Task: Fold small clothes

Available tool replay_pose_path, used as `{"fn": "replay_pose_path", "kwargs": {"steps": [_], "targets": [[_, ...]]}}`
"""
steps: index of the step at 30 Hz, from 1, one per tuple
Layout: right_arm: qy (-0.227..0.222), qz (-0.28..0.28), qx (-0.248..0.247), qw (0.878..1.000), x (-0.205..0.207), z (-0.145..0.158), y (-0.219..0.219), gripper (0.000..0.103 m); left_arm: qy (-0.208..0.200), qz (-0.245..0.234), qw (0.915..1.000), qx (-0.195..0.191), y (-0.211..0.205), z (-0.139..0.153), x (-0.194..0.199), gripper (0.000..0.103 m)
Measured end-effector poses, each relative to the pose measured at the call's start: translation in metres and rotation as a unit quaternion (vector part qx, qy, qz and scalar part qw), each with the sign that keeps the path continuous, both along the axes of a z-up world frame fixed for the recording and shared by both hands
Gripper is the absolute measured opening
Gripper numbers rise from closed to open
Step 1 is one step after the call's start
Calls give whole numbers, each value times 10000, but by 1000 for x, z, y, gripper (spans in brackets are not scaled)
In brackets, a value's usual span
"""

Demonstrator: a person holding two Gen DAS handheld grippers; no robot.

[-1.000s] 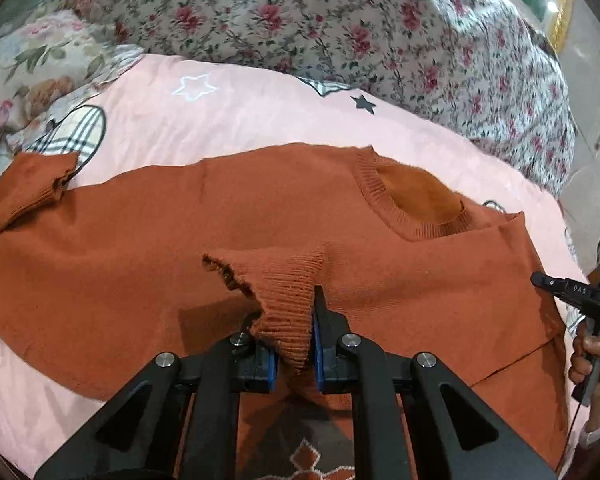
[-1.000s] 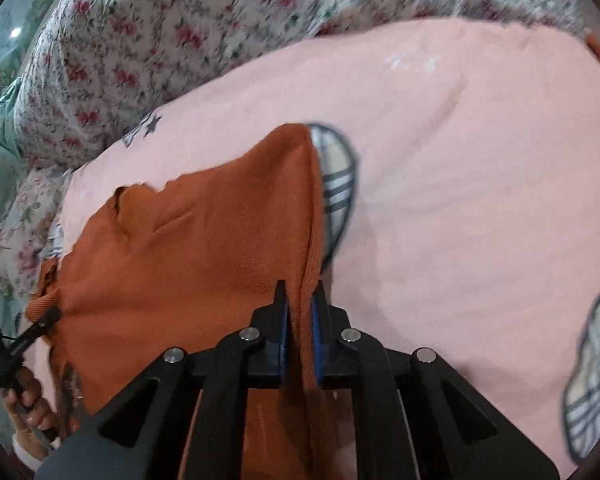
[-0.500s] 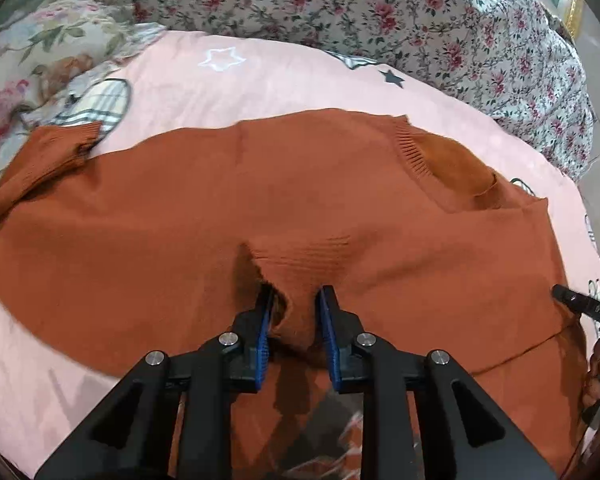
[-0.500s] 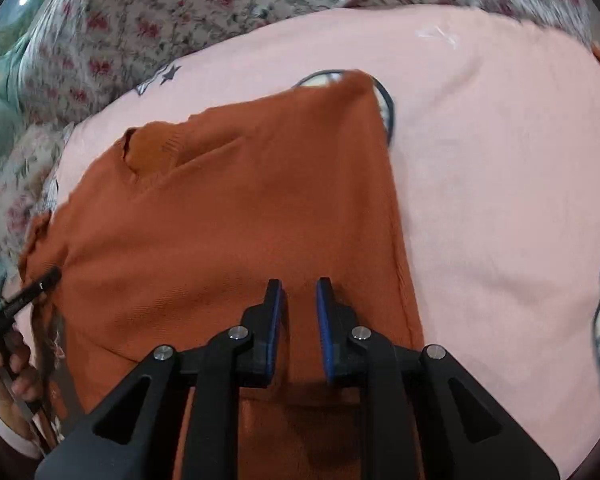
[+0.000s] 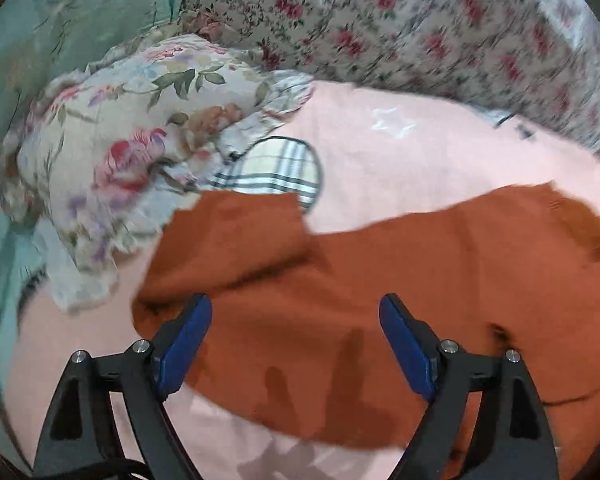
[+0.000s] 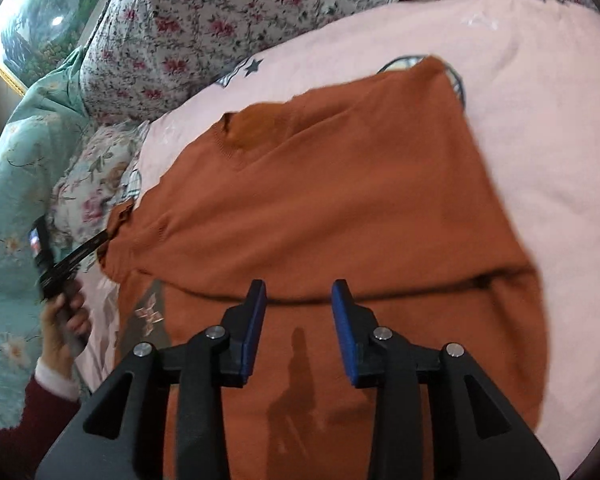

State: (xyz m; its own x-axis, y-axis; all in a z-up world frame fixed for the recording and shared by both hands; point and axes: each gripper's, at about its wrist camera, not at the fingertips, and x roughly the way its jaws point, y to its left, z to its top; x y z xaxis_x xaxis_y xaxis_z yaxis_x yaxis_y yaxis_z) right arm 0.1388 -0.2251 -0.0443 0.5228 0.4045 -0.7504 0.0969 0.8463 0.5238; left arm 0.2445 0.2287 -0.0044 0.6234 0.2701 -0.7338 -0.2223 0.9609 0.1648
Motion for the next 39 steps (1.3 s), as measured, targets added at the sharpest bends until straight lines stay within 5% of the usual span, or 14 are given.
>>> {"fn": "replay_pose_path", "kwargs": {"steps": [4,6,8,9,11,18,24,29,34,39], "targets": [[51,145,86,9998,-2,0,13,35,438,4,9975,546,20,-25,41,86],[74,191,67,9998,1,1,17,35,524,91,9973,507,32,-34,55,81],[89,219,33,9997,2,1,19,35,563,116,9981,243,43,-39,64,50],[94,223,41,9997,3,1,20,35,580,118,9982,-108,52,-38,68,26],[82,223,31,9997,3,1,20,35,459,232,9982,-325,57,-30,66,8],[-84,250,31,9996,0,4,22,35,-394,-123,9924,-1158,10,20,27,3],[-115,49,110,9999,-11,3,8,35,-840,-992,9719,-1963,-92,49,-4,3],[-198,-249,46,9995,-27,10,-17,35,-728,-2081,9457,-2387,-206,52,-4,3],[-255,-602,6,9979,-40,15,-44,35,-333,-2651,9346,-2350,-304,23,5,3],[-143,-750,67,9971,-48,10,-59,35,101,-2940,9284,-2270,-358,-20,19,4]]}}
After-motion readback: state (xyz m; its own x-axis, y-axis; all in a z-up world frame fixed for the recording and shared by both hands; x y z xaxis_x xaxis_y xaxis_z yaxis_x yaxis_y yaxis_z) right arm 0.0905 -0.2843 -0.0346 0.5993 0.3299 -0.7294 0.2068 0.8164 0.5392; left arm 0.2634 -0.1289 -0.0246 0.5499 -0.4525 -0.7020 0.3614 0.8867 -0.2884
